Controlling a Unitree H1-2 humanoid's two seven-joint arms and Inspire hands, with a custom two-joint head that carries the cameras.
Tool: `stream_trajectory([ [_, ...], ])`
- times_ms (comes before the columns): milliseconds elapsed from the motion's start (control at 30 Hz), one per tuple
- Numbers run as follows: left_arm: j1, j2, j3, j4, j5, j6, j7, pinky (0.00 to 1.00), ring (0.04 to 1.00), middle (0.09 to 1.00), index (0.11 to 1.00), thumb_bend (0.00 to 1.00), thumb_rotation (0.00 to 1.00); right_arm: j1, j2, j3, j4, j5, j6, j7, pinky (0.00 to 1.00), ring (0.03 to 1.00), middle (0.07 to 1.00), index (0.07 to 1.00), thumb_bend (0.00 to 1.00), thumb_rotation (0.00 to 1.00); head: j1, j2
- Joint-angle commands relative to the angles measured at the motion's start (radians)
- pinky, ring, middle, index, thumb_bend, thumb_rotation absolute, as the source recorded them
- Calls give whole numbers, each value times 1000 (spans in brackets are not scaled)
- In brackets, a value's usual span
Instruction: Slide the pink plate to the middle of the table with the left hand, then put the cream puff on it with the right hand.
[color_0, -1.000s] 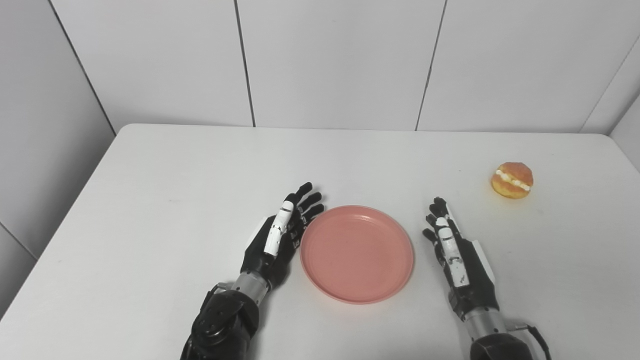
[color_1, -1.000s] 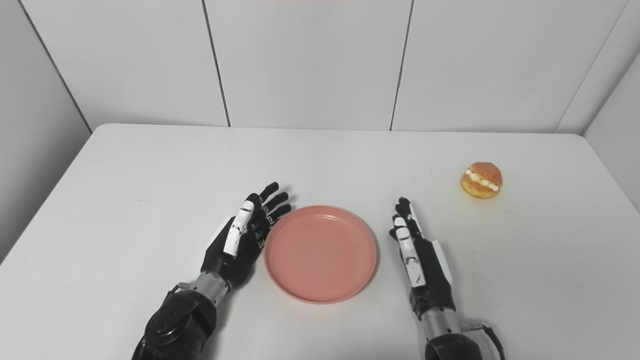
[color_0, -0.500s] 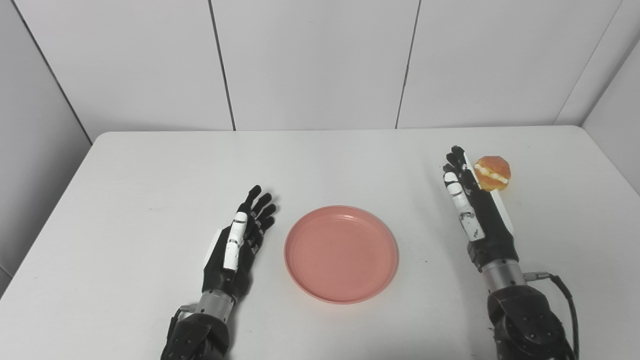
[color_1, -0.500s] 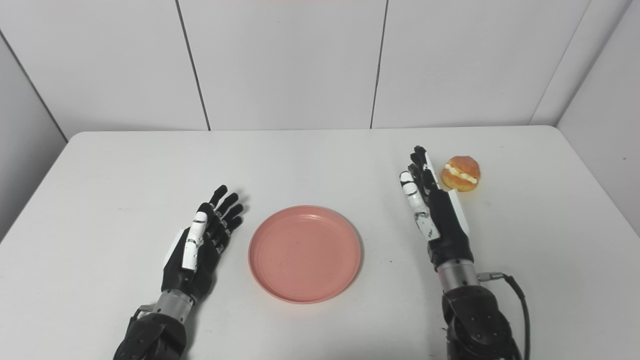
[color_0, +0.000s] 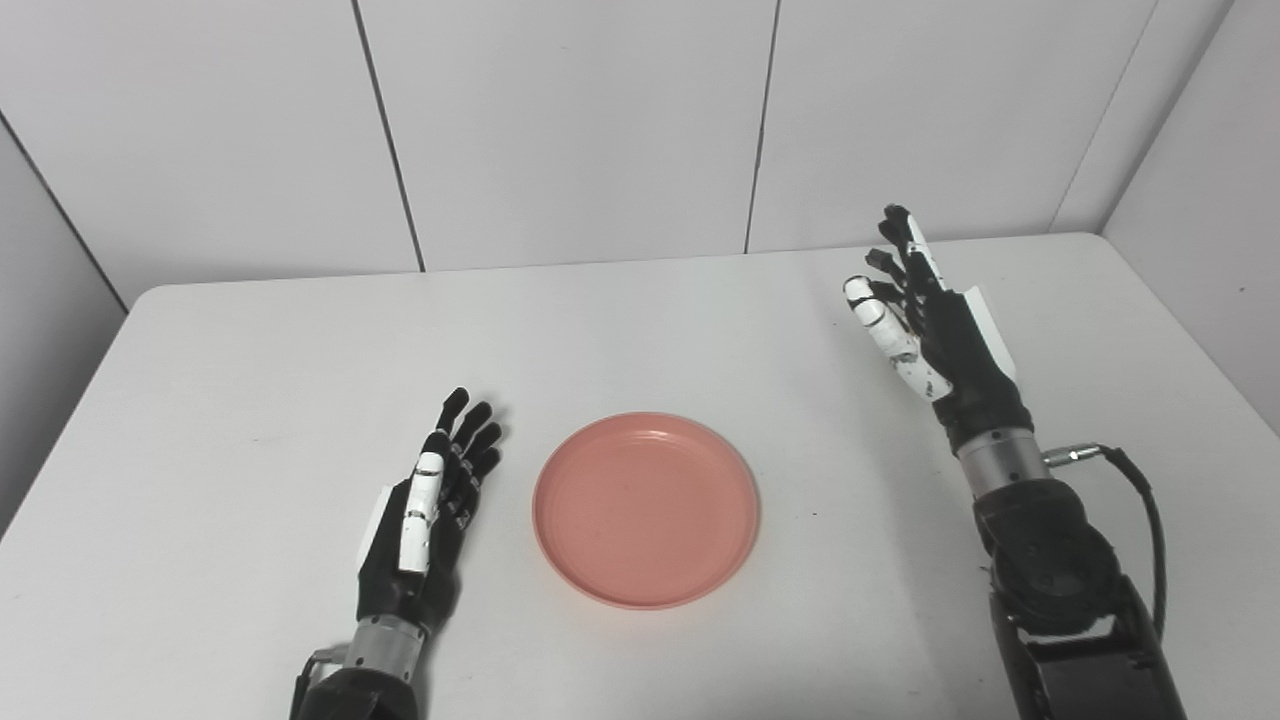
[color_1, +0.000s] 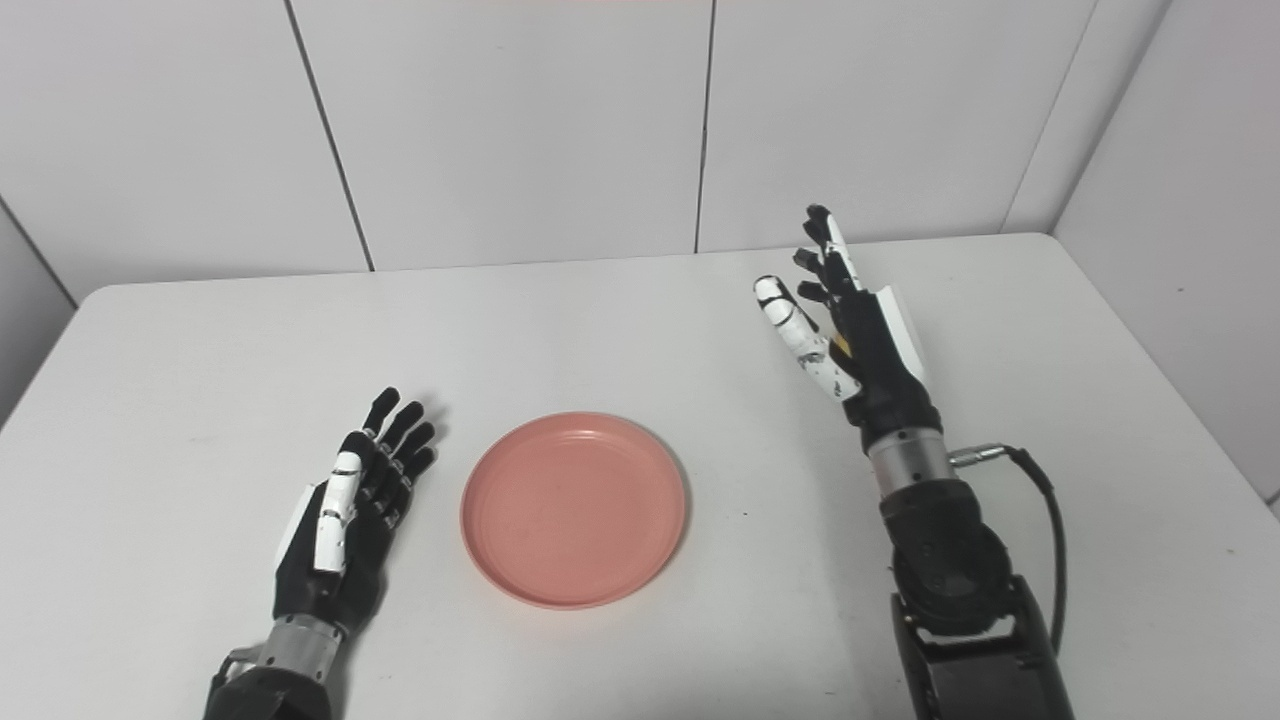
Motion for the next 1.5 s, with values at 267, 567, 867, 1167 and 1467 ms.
stream_trajectory([
  [267,44,34,23,59,-31,28,-3,987,955,964,965,366,1000,-126,-99,0,20,-215,61,-6,782,886,962,993,714,643,-51,-26],
  [567,45,37,23,64,-35,30,-5,975,948,956,955,351,1000,-172,-178,26,95,-319,132,53,712,908,983,1000,837,488,-53,-33],
  [867,44,41,22,70,-39,28,-5,971,943,951,954,365,1000,-193,-229,61,189,-385,161,79,705,945,1000,1000,901,435,-63,-35],
  [1167,46,43,19,62,-48,46,-2,954,935,945,944,371,1000,-230,-266,94,314,-424,168,99,733,962,1000,1000,950,497,-68,-34],
  [1467,46,43,19,64,-51,42,-3,953,935,945,945,366,1000,-269,-291,111,450,-409,110,72,743,953,1000,1000,982,498,-69,-36],
])
